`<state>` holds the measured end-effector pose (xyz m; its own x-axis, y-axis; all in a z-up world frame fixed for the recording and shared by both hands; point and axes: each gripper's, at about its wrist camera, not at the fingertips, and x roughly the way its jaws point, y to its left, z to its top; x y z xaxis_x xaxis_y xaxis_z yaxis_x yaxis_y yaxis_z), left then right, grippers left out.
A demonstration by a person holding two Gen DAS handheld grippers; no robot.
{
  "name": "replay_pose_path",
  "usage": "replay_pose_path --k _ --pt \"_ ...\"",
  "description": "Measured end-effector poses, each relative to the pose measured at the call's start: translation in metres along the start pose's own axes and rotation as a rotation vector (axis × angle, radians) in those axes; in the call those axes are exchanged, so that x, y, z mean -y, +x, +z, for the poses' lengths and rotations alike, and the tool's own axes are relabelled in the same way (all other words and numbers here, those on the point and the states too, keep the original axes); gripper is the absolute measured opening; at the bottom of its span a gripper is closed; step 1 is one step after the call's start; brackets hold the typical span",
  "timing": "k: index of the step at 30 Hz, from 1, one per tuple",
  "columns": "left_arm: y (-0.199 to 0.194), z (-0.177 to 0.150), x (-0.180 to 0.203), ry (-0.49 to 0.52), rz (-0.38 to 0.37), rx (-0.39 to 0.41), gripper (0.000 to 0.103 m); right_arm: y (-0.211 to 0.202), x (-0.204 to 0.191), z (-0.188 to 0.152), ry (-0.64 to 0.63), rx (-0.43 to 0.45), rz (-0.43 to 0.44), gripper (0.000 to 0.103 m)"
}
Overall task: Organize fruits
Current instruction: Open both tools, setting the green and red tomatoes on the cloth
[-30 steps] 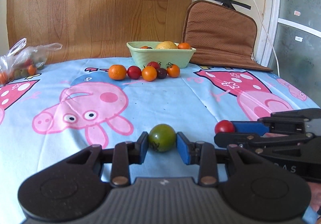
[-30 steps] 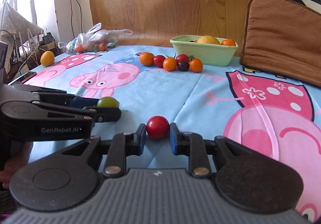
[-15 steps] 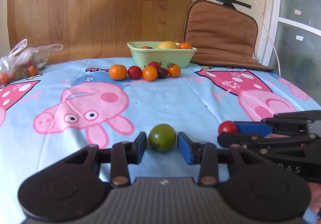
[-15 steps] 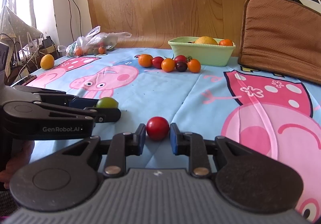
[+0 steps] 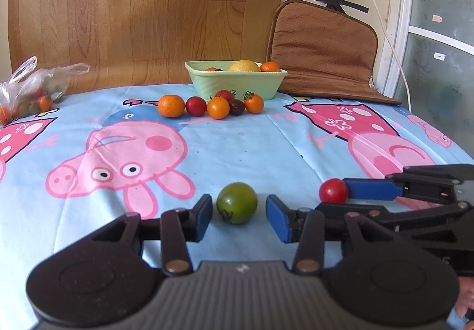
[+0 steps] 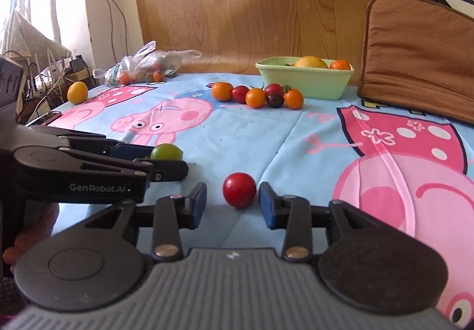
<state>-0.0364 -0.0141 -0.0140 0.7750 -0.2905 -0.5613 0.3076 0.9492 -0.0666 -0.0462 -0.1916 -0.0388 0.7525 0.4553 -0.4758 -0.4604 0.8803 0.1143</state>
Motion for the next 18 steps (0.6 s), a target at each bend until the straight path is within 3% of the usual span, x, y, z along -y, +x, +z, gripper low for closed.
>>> replay_pose_path --k 6,18 --pt "0.0 0.0006 -0.0012 -0.014 -0.007 0.001 0.045 -0.0053 -0.0016 -0.0023 -0.015 0.042 -0.004 0.043" --pt "0.0039 0.0046 -0.0037 -0.033 0.003 -0.004 0.056 -0.0006 0.003 -0.0007 0.031 0.014 -0.012 0.044"
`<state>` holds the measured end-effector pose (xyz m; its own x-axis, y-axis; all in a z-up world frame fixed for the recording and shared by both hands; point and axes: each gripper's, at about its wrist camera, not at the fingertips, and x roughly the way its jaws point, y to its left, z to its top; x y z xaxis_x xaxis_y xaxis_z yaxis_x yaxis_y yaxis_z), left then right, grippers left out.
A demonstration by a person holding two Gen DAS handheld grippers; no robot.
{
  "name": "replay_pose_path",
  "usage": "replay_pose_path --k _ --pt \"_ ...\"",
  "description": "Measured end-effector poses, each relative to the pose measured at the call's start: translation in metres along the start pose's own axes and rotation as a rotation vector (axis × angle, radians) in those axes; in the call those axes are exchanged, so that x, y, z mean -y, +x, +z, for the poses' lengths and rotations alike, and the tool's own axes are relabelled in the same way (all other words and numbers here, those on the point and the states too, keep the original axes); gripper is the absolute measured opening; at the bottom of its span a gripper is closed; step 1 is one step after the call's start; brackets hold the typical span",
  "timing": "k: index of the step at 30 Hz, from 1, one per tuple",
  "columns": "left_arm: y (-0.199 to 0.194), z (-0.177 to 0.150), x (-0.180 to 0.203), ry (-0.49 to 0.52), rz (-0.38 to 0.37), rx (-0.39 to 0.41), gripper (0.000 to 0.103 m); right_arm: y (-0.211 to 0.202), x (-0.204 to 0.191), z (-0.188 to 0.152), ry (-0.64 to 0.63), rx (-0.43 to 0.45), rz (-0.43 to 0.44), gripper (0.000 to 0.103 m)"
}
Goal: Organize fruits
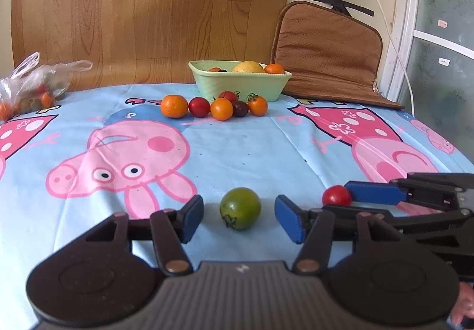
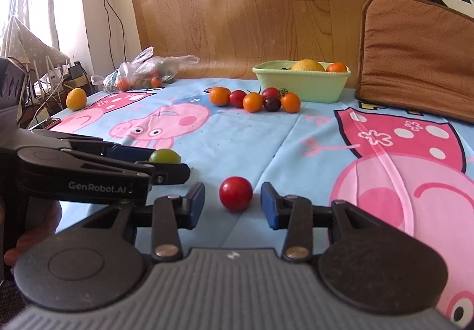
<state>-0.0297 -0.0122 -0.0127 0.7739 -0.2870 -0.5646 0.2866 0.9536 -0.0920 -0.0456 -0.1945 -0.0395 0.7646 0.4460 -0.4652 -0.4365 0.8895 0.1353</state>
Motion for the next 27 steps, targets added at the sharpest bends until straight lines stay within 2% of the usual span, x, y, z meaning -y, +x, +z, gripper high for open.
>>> replay_pose_path --k 4,7,11,22,25,27 --pt "0.003 0.001 0.003 0.018 0.005 -0.006 0.055 0.003 0.001 0.001 0.008 -0.016 -0.006 0.042" --pt "0.002 0.0 0.006 0.036 0.014 0.0 0.035 0.005 0.001 0.001 0.013 -0.019 -0.028 0.028" --pt "0.001 0.0 0.003 0.014 0.01 0.005 0.03 0.005 -0.003 0.001 -0.005 -0.021 -0.047 0.028" --pt "0.001 0.002 0.008 0.031 0.025 -0.006 0.03 0.006 -0.009 0.002 -0.029 -0.032 -0.086 0.028" --pt "0.001 0.008 0.009 0.034 0.04 -0.032 0.03 0.006 -0.007 0.005 -0.016 -0.046 -0.077 0.027" --pt "-0.004 0.015 0.009 0.034 0.041 -0.021 0.03 0.007 -0.008 0.007 -0.025 -0.053 -0.086 0.027"
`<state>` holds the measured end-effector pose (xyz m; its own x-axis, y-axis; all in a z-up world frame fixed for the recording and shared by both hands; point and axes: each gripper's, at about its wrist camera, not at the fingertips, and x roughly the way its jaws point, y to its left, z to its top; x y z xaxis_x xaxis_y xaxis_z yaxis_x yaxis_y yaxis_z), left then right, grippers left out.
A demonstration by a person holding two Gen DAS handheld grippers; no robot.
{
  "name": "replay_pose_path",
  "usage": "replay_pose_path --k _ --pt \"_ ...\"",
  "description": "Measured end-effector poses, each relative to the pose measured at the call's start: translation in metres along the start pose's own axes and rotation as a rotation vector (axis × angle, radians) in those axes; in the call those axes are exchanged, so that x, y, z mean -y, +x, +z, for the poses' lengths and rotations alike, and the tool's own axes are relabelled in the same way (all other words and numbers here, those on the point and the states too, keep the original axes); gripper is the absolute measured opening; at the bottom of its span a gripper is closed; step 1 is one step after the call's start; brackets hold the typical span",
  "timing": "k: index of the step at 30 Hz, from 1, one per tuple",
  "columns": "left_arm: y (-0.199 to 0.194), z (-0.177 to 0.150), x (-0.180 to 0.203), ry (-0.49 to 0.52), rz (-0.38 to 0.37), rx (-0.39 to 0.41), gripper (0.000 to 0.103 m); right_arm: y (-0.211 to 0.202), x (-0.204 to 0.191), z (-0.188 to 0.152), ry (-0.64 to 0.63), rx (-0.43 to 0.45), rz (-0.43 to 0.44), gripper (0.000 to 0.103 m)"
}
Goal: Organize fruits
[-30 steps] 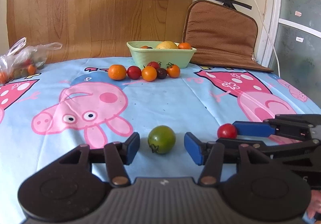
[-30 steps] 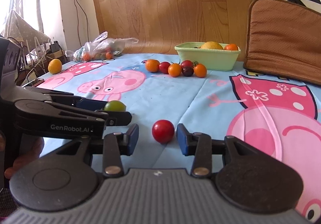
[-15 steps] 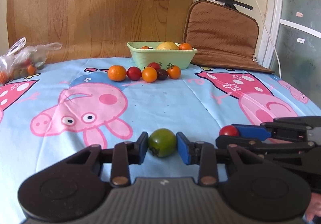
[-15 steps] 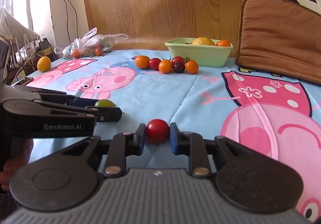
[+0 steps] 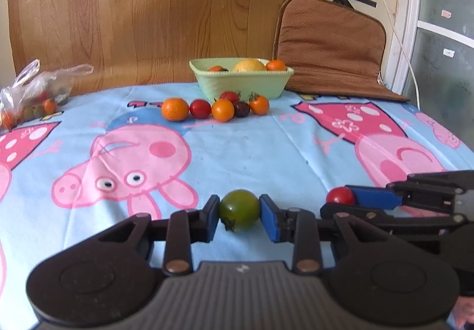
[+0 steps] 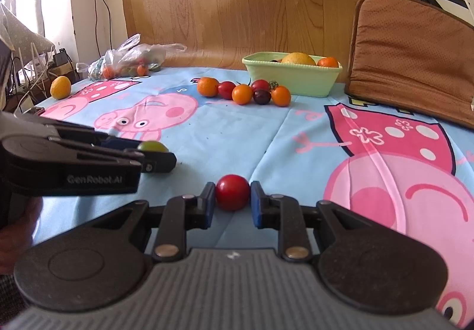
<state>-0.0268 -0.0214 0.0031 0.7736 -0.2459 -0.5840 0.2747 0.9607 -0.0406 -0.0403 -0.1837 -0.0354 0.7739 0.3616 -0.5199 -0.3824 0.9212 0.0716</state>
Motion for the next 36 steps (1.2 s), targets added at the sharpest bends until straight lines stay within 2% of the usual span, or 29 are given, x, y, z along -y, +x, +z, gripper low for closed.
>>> replay_pose_path --k 4,6,9,13,19,24,29,36 --pt "-0.022 0.024 -0.003 0.025 0.005 0.104 0.03 -0.013 -0.001 0.016 -0.001 0.075 -0.013 0.027" --pt "-0.024 0.034 -0.009 0.032 0.031 0.133 0.03 -0.015 -0.004 0.025 -0.035 0.106 -0.03 0.027" --pt "-0.025 0.037 -0.018 -0.001 0.03 0.128 0.029 -0.016 -0.001 0.028 -0.017 0.099 -0.02 0.027" --pt "-0.022 0.03 -0.014 0.022 0.039 0.11 0.03 -0.016 0.0 0.026 -0.027 0.105 -0.035 0.027" --pt "-0.011 0.017 -0.012 -0.001 0.005 0.069 0.03 -0.017 0.002 0.021 -0.008 0.098 -0.028 0.027" --pt "-0.001 0.006 -0.007 0.005 0.008 0.025 0.03 -0.007 0.006 0.013 -0.018 0.061 -0.029 0.027" --pt "0.004 0.006 -0.004 0.012 0.035 0.026 0.03 0.003 0.017 0.017 0.004 0.034 -0.026 0.027" --pt "-0.001 0.008 -0.006 0.005 0.03 0.026 0.03 -0.002 0.014 0.017 -0.009 0.039 -0.012 0.027"
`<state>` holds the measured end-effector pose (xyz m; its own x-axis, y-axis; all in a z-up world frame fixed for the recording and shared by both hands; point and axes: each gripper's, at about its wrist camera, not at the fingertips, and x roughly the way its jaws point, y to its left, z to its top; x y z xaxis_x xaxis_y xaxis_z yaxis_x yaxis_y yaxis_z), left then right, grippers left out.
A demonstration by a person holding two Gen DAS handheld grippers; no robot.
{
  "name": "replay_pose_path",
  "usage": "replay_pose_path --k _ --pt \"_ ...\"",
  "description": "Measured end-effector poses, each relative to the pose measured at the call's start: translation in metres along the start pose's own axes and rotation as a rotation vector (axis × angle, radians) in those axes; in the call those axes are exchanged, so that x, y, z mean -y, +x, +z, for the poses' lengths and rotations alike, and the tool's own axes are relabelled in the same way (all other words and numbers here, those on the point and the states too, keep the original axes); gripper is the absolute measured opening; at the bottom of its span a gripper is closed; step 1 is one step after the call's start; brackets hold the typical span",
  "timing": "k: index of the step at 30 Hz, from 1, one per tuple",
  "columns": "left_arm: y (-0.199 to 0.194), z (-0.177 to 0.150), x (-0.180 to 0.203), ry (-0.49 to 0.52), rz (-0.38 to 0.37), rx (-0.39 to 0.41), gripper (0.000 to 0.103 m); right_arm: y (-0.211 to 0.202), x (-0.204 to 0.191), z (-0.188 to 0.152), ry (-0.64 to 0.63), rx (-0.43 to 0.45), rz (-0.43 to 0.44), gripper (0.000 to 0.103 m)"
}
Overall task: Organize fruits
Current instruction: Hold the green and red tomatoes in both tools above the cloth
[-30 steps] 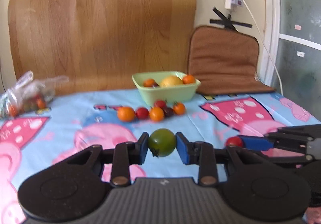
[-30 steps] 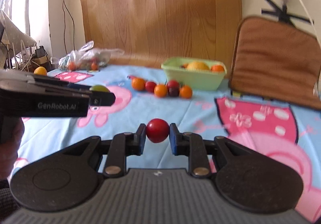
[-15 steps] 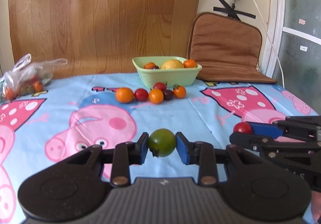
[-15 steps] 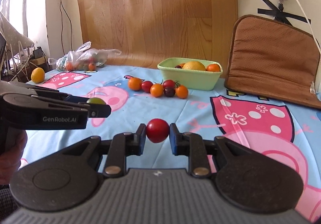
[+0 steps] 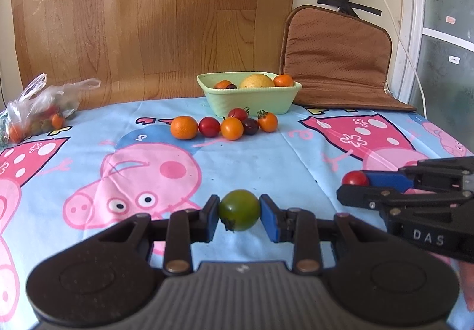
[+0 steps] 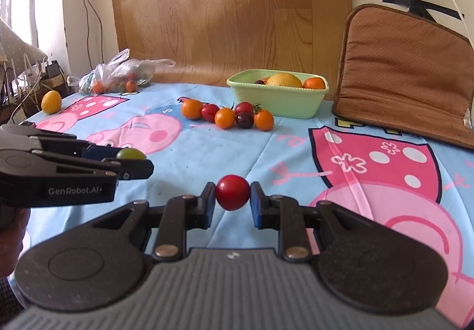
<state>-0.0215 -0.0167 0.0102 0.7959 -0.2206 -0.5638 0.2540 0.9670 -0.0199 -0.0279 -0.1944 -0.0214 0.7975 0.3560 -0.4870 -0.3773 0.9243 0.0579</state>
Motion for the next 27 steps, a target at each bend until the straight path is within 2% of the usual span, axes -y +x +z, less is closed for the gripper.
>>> replay_pose_path --k 9,14,19,27 --pt "-0.002 0.017 -0.012 -0.038 0.032 0.01 0.03 0.001 -0.007 0.013 0.054 0.017 0.039 0.027" --pt "-0.009 0.027 -0.017 -0.049 0.036 0.045 0.03 -0.006 -0.008 0.021 0.007 0.04 0.028 0.027" --pt "-0.01 0.02 -0.012 -0.042 0.031 0.034 0.03 -0.005 -0.002 0.017 0.0 0.035 0.028 0.027" --pt "-0.025 -0.002 -0.011 -0.093 0.019 0.026 0.03 -0.014 0.008 0.006 0.085 0.051 0.038 0.027"
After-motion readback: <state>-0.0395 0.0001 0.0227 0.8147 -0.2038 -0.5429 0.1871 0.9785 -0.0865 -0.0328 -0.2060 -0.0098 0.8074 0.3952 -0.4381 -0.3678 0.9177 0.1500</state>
